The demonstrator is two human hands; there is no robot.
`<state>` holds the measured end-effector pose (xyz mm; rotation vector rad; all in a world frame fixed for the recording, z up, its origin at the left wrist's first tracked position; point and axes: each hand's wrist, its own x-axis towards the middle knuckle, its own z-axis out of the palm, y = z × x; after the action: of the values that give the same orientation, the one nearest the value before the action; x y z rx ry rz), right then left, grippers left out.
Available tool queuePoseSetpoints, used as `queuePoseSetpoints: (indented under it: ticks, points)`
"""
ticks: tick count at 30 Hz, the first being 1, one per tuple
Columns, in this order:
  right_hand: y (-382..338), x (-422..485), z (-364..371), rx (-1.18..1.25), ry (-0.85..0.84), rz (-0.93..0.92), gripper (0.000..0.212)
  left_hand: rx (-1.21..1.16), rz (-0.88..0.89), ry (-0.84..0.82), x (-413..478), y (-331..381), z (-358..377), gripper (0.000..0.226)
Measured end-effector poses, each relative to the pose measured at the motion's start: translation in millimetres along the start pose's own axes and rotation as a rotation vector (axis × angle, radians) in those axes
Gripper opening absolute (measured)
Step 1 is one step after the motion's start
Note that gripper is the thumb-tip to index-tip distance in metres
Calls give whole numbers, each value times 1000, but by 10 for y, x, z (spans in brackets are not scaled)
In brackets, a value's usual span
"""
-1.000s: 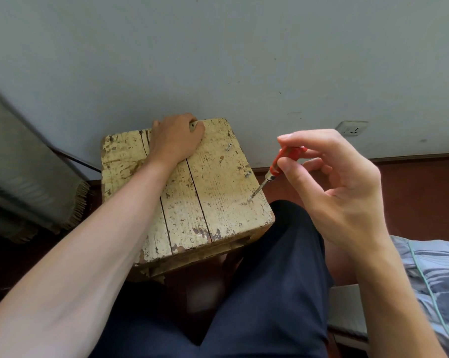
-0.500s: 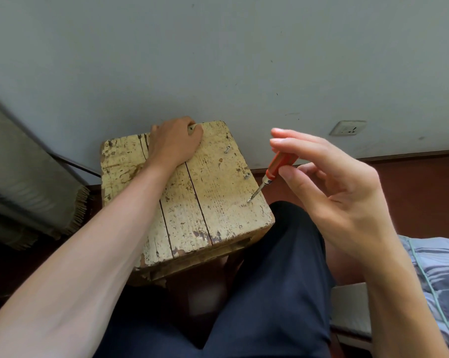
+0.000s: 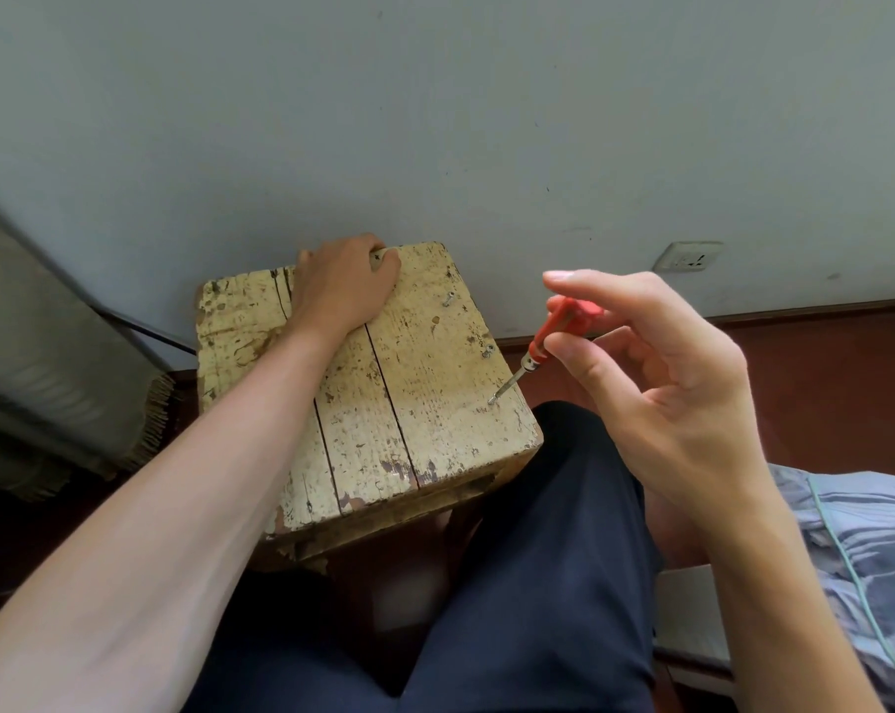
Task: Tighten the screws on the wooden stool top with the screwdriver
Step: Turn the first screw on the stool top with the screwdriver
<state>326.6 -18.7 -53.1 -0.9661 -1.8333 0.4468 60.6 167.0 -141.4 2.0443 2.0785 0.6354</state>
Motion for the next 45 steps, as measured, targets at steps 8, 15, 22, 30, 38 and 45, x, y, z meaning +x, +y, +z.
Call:
queuePoseSetpoints:
  ticks: [8, 15, 22, 30, 38, 45]
  points:
    - [10, 0, 37, -82, 80, 1, 34, 3, -3, -5, -8, 9, -17, 50]
    - [-33, 18, -137, 23, -144, 12, 43, 2, 5, -10, -9, 8, -17, 49]
    - [-55, 23, -93, 55, -123, 16, 42, -7, -2, -3, -17, -3, -15, 47]
    - [-26, -2, -23, -32, 33, -14, 32, 2, 3, 0, -17, 5, -20, 47]
    - [-17, -4, -24, -46, -7, -6, 39, -4, 3, -2, -16, 3, -14, 47]
    - [-2, -10, -136, 6, -154, 26, 49, -4, -3, -7, -18, 11, -22, 46]
